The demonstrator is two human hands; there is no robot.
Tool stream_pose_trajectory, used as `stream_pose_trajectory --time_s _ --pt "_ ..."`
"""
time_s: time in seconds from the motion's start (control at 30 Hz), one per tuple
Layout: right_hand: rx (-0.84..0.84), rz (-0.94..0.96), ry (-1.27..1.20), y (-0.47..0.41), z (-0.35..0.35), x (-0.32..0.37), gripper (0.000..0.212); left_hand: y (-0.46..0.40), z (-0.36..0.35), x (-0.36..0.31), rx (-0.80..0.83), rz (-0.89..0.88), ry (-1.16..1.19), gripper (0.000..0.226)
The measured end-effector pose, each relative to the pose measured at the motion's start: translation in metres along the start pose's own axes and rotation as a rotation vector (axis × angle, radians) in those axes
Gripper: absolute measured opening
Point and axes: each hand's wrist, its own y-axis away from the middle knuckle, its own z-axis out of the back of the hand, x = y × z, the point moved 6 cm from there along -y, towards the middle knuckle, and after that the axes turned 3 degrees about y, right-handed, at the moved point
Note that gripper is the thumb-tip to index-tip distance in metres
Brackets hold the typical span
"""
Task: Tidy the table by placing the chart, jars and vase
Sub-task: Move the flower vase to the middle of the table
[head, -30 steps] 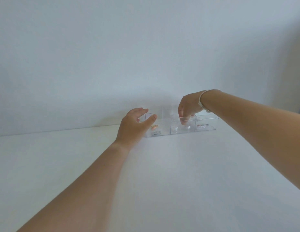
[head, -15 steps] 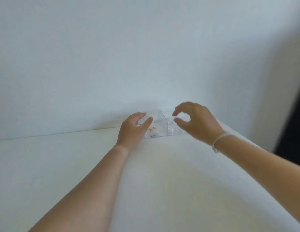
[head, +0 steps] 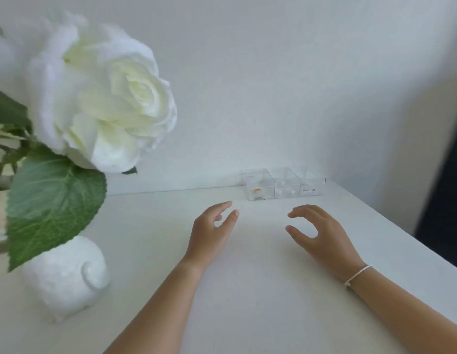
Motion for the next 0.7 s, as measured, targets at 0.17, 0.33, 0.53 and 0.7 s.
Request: stream_pose_trajectory --time_s 0.17,0.33,0.53,0.7 --pt "0.03 0.048 -0.076 0.041 -0.007 0.053 0.022 0.068 0.037 -0.013 0.017 0.017 0.03 0.03" --pt "0.1 0.08 -0.201 0.075 -0.019 0.106 0.027 0.124 0.08 -0.025 -0.012 -0.012 0.046 0.021" --pt "0.156 0.121 -0.278 0.097 -0.042 0.158 0.03 0.178 0.149 -0.03 -0.082 -0.072 0.041 0.024" --pt "0.203 0.166 -0.336 0.104 -0.069 0.202 0.03 0.203 0.204 -0.022 -0.171 -0.05 0.02 0.018"
